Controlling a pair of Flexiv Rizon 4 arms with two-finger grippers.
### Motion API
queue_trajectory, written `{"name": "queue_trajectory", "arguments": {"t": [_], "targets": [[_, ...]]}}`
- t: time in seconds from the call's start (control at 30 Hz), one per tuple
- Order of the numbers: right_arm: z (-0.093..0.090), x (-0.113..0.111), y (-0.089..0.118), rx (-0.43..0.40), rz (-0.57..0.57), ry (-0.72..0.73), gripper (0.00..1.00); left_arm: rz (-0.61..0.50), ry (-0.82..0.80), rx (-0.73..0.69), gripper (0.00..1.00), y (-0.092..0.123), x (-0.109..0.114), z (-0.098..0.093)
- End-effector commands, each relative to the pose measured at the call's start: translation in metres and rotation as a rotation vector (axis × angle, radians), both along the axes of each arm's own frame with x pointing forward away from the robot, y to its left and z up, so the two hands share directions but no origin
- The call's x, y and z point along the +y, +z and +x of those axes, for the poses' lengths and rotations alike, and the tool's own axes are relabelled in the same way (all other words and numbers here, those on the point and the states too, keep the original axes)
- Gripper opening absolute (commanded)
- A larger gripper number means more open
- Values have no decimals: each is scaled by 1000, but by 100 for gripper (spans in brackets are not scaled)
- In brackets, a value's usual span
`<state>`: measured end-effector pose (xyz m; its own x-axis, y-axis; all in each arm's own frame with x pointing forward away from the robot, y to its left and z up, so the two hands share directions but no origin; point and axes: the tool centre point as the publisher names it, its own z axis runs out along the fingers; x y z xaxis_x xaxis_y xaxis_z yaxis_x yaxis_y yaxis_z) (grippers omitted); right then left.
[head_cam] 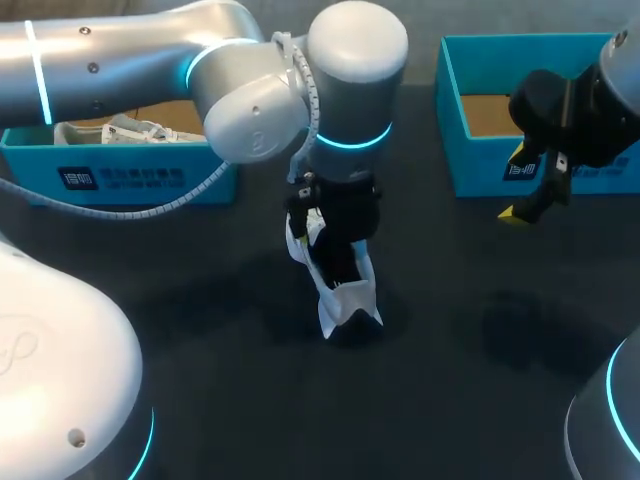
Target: Take the shoe out of the shoebox, open the shoe tongue, remove and reinsert the insole, then place the shoe into the shoebox
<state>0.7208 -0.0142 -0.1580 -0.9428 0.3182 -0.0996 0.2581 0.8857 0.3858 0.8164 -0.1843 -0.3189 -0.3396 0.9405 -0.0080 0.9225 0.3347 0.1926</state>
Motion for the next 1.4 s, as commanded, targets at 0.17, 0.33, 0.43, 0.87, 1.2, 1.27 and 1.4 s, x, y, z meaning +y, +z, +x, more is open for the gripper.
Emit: {"name": "queue_trajectory", "arguments": {"t": [0.17, 0.33, 0.43, 0.87, 1.2, 1.27, 1.4], "targets": [[2, 1, -1, 3, -2, -1, 100, -3, 17, -25, 100, 20, 15, 12], [2, 1, -1, 3, -2, -1, 100, -10, 24, -33, 100, 33, 18, 19], [2, 1, -1, 3, -2, -1, 100, -1, 16, -26, 86, 34, 18, 20], [2, 1, -1, 3, -2, -1, 100, -4, -2, 1, 35, 21, 6, 19], [2, 1, -1, 3, -2, -1, 100, 17, -28, 31, 35, 6, 5, 5], [2, 1, -1, 3, -2, -1, 100, 24, -39, 38, 35, 3, 5, 1], [2, 1, -1, 3, -2, -1, 100, 34, -49, 44, 37, -1, 6, -1]]}}
